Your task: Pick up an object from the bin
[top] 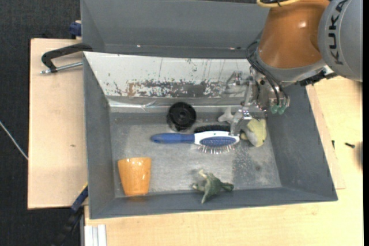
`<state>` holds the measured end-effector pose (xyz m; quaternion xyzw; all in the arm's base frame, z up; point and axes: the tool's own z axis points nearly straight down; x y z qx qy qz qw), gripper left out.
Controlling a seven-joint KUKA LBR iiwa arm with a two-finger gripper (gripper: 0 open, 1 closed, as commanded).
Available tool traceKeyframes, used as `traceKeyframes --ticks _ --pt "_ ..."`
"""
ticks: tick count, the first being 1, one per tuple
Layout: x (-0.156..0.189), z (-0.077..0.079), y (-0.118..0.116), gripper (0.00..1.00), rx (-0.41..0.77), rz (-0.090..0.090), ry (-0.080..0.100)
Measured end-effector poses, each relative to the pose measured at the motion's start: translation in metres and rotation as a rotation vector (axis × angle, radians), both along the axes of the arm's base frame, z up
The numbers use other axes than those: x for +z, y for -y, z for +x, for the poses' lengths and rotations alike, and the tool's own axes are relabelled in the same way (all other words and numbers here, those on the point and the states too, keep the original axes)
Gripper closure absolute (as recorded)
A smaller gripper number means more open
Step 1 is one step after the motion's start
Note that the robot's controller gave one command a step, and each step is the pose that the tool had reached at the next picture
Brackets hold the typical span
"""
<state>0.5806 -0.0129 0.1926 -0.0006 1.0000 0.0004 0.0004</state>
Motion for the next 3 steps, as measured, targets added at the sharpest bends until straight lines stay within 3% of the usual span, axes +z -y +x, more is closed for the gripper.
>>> traceKeyframes --ticks 1,2,3 --pt "-0.121 0.008 -0.014 0.0 0.216 0.0 -0.001" --pt "-0.116 0.013 -0.015 1.0 0.215 0.0 0.022" --pt "-0.012 0.009 -0.039 1.0 0.225 0.0 0.014"
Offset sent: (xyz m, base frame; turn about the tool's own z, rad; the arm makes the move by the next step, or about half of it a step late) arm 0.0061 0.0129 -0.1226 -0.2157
